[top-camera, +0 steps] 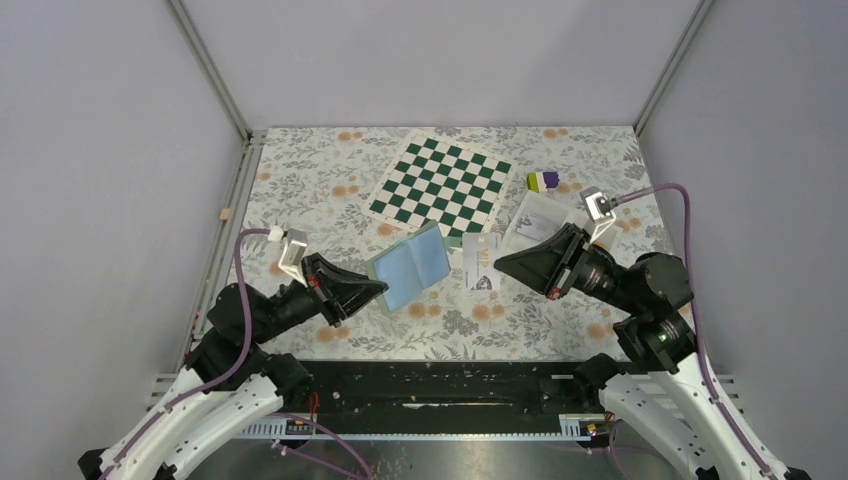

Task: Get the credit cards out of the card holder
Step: Place the credit card in the storage box.

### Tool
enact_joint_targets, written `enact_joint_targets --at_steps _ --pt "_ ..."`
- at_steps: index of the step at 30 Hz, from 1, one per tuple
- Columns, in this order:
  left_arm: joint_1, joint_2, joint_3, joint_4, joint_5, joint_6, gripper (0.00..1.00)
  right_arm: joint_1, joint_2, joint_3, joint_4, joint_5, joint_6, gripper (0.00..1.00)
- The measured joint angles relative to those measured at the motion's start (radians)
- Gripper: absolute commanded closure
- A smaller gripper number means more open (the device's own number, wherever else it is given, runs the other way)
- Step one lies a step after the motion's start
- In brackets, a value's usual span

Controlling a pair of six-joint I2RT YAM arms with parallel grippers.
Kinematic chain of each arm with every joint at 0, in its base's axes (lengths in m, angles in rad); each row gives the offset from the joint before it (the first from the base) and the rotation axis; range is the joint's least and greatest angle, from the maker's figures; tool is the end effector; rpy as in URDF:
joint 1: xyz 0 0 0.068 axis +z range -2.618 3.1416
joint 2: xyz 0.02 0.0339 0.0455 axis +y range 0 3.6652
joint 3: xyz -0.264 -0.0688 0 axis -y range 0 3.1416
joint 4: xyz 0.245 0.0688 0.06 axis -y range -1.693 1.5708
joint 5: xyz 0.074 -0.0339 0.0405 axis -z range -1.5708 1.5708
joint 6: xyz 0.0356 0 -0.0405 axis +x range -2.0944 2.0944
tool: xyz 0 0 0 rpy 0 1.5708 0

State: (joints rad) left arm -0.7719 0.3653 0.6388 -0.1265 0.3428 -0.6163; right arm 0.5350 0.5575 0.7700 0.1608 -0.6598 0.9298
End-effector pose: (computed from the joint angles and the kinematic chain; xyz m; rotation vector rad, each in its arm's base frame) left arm 0.0629 -0.0780 0.3475 0.4319 1.5263 -1.3600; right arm 0.0903 0.0789 0.4007 -0.3887 1.4168 1.6211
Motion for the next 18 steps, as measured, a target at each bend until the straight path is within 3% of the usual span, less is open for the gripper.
enact_joint_targets --at_steps 6,18 --pt "0.000 -0.026 0.000 -0.059 -0.047 0.053 1.00 -0.001 -0.020 -0.006 -0.086 0.190 -0.021 1.00" --pt "0.000 0.011 0.113 -0.335 -0.232 0.318 1.00 -0.002 0.016 -0.253 -0.146 0.830 0.100 1.00"
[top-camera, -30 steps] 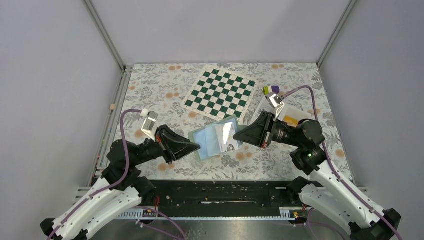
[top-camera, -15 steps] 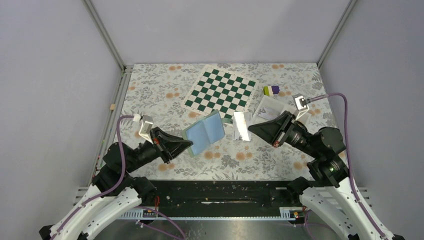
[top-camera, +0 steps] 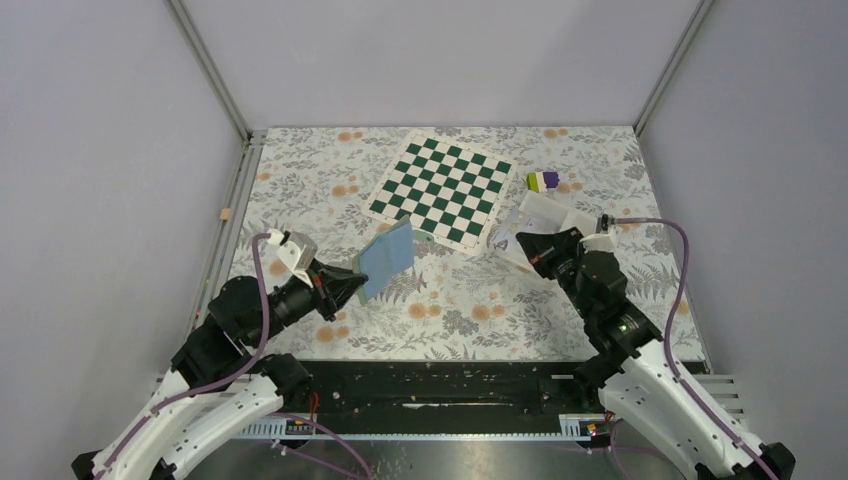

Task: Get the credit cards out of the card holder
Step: Place the credit card in the storage box.

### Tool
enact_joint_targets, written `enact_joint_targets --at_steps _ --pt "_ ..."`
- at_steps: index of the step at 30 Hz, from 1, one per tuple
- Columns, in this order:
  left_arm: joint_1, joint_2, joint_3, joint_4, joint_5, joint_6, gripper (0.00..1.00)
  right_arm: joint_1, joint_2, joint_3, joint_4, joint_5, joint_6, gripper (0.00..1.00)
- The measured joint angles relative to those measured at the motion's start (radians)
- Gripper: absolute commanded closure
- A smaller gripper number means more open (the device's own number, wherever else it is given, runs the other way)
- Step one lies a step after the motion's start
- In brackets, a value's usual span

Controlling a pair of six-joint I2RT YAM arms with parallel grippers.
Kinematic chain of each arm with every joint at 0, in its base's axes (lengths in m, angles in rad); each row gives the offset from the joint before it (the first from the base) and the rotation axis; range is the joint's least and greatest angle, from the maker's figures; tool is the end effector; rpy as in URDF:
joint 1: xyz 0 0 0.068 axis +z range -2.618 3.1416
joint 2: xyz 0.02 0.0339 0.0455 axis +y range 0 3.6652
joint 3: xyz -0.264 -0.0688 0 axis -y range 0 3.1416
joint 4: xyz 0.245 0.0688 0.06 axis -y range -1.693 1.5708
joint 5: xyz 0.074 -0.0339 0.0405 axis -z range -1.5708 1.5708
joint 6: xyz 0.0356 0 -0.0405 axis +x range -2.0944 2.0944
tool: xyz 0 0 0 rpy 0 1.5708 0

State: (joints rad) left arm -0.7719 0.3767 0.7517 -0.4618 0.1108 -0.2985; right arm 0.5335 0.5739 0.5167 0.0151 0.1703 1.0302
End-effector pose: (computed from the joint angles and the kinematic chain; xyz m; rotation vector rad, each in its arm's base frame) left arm 0.0614 -0.0652 0.3467 0.4926 1.6660 -0.8940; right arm 0.1368 0.0738 0.2981 0.5576 1.6280 1.0547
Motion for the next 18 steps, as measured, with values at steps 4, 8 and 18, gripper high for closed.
enact_joint_targets --at_steps 4,8,18 --pt "0.000 0.000 0.000 -0.039 -0.049 0.075 1.00 0.000 0.072 -0.021 0.002 0.106 0.040 1.00" --pt "0.000 -0.025 -0.031 -0.046 -0.093 0.127 1.00 0.000 0.139 -0.035 0.021 0.203 0.103 1.00" --pt "0.000 -0.095 -0.064 -0.059 -0.096 0.149 1.00 -0.003 0.397 -0.059 0.050 0.460 0.469 1.00"
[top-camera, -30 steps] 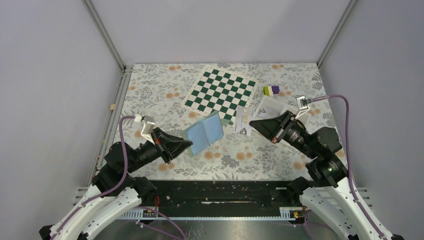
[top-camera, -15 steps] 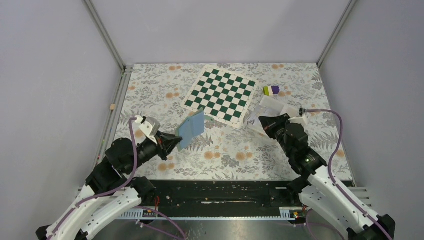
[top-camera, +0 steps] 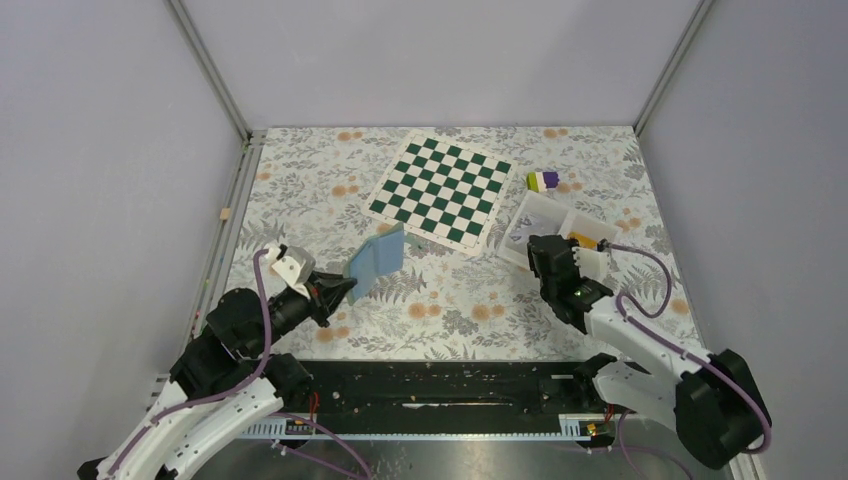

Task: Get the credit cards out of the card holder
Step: Place the credit card in the storage box.

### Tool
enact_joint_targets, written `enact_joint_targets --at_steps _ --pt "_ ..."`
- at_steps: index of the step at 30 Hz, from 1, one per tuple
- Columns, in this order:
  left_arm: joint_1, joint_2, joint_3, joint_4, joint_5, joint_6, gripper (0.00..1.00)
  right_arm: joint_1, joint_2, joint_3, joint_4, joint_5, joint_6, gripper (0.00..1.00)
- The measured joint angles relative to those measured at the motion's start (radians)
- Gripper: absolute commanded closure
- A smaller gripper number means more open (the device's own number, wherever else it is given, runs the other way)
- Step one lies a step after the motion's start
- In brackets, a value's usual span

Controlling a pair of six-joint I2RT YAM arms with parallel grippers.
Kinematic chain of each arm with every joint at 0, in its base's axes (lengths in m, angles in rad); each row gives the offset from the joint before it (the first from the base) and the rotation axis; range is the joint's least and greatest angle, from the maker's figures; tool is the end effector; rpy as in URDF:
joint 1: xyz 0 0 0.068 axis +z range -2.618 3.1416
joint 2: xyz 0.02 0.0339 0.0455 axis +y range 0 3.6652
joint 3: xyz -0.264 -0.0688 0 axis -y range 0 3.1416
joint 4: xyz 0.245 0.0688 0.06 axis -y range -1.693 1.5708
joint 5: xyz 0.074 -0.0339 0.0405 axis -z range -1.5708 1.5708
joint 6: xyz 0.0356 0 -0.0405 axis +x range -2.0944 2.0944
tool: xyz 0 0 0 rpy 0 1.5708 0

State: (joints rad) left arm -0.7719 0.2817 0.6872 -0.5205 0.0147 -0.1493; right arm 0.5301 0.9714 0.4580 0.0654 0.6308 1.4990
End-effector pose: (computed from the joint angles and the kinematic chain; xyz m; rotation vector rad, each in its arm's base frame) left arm 0.0546 -0.0539 0.3261 0.5423 1.6484 -0.6988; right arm 0.1888 0.0863 0.2189 1.2652 1.5429 0.7072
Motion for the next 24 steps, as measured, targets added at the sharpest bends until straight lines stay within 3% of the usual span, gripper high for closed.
enact_joint_targets --at_steps 4,16,24 --pt "0.000 -0.013 -0.004 -0.001 0.000 0.000 1.00 0.000 0.111 0.014 0.008 0.067 0.188 1.00" --pt "0.000 -0.035 -0.011 -0.001 0.027 0.001 1.00 0.022 0.279 0.106 -0.013 0.248 0.512 1.00" --pt "0.000 -0.072 -0.011 0.000 0.025 0.002 1.00 0.064 0.363 0.317 -0.357 0.352 0.544 1.00"
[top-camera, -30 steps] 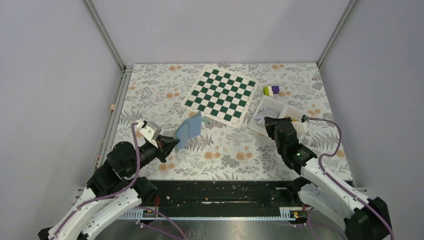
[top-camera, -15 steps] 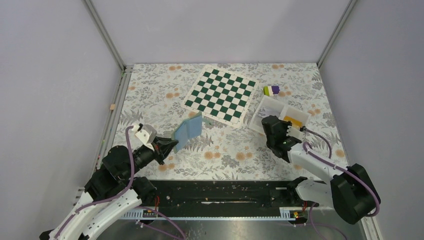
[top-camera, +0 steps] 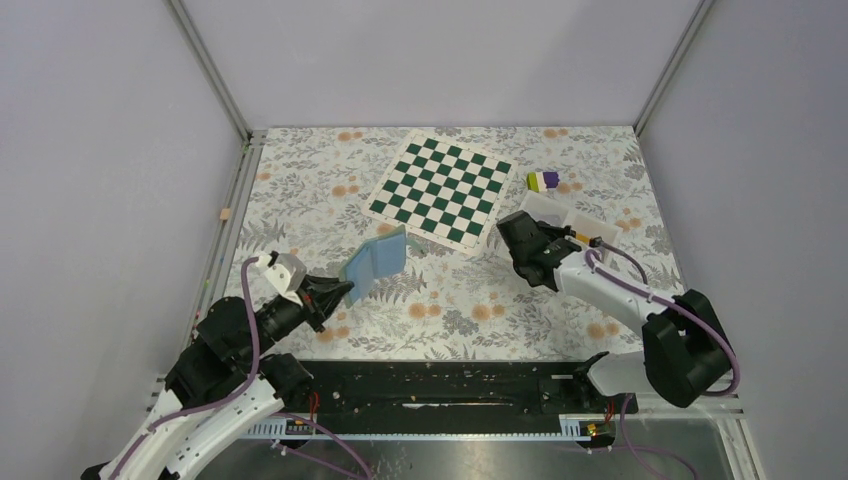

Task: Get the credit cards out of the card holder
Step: Place the credit card in the storage box.

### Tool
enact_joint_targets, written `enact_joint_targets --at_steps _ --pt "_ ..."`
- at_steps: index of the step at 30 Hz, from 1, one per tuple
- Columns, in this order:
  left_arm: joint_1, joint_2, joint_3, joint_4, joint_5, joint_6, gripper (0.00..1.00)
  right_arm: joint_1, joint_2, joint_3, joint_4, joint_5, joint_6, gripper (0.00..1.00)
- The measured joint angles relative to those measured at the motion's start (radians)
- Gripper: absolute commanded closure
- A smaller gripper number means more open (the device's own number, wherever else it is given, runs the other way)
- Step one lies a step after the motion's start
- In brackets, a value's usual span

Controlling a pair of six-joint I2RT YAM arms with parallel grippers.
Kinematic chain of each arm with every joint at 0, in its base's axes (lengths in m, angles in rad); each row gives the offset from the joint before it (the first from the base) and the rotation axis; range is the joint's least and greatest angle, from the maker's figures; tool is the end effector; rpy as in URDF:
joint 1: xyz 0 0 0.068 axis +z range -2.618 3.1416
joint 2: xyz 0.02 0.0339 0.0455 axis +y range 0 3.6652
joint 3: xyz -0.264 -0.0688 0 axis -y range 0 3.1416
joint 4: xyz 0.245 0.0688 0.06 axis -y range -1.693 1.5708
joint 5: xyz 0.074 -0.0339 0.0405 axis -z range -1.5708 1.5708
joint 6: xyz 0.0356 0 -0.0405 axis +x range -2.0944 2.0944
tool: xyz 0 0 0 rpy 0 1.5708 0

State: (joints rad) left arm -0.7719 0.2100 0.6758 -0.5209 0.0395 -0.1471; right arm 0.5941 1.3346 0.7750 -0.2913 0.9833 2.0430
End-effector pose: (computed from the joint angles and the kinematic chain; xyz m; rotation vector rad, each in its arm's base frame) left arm 0.0443 -0.0451 0.3261 0.5452 1.5861 -0.7335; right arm 0.2316 0.1207 0.2205 1.6197 1.2249 0.4594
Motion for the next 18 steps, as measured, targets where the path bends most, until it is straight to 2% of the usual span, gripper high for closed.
enact_joint_targets --at_steps 7,18 --pt "0.000 0.001 -0.010 -0.001 -0.001 0.000 1.00 0.000 0.121 0.053 -0.179 -0.006 0.000 1.00" --pt "-0.019 0.000 -0.011 0.000 -0.002 0.000 1.00 -0.027 0.219 0.155 -0.204 -0.036 0.000 1.00"
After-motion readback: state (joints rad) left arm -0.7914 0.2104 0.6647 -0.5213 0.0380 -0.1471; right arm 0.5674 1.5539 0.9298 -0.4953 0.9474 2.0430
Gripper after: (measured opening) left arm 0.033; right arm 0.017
